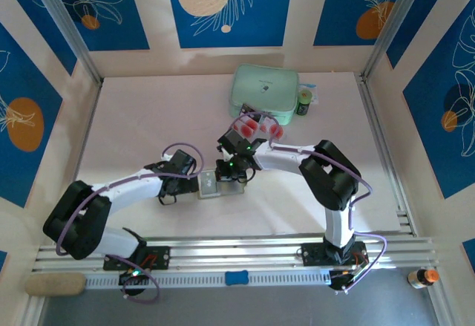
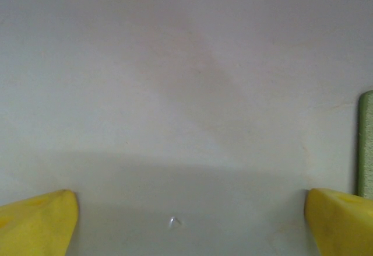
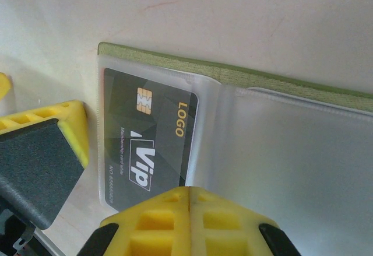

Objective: Put the credit cards into the card holder

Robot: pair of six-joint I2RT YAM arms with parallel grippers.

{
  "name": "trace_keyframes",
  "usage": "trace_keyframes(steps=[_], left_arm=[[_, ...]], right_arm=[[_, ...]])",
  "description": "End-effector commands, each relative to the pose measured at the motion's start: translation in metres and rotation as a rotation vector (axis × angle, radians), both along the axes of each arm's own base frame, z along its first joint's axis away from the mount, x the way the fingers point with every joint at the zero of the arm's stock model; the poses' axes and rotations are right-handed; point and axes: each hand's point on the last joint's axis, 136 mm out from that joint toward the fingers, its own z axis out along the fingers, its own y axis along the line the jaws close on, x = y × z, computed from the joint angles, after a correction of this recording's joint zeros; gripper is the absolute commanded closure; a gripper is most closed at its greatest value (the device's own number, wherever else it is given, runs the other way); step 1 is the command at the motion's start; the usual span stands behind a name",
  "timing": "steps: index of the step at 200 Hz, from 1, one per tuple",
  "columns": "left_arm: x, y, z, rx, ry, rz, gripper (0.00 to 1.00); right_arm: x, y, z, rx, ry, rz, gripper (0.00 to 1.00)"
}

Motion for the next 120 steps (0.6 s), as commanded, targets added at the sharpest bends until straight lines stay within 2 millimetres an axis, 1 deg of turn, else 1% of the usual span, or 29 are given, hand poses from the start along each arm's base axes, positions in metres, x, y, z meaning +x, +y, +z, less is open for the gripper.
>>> trace_keyframes(steps=[1,81,120], left_arm=[[-0.005,0.009,-0.007,0.032,0.030,0.026,0.00],[-0.003,0.006,-0.011,0.027,0.037,0.019,0.00],[-0.003,0.004,-0.012,0.020,0.041,0.017,0.00]], right_arm=[[-0.001,0.004,-0.002,-0.013,0.002,0.024,1.00],[-0.004,0.015,-0.009,-0.009,0.026,0.040,1.00],[-0.006,0.019,-0.009,-0.006,0.031,0.048,1.00]])
